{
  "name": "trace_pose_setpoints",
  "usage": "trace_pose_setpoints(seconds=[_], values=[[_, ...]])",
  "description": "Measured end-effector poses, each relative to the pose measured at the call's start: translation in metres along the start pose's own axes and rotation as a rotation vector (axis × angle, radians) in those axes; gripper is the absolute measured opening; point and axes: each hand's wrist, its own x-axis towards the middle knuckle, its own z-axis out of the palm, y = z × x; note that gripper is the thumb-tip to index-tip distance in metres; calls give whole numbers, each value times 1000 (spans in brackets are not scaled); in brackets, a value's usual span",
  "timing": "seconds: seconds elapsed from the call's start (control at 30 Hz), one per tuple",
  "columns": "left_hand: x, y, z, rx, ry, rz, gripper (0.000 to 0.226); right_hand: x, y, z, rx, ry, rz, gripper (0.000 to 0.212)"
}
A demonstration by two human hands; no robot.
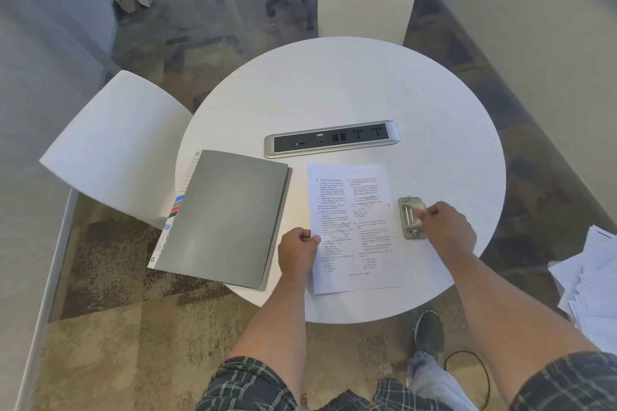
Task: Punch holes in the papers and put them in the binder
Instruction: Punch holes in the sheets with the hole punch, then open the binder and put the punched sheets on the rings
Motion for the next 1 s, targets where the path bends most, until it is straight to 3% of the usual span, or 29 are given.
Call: trace_pose_setpoints(seconds=[0.3,0.57,0.7,0.8,0.9,1.0], values=[[-4,14,11,49,-98,-40,13,29,8,-23,-227,74,61,28],[-9,27,31,-16,-108,-73,19,34,11,-33,-235,129,67,24],[-12,34,37,-5,-122,-36,6,20,1,-19,-499,235,-392,33],[-13,37,37,4,-120,-16,8,4,-10,6,-525,56,-706,41],[-11,38,35,16,-125,4,8,-14,-12,32,-527,-115,-772,42],[-10,36,29,35,-134,41,10,-23,-3,49,-492,-124,-715,43]])
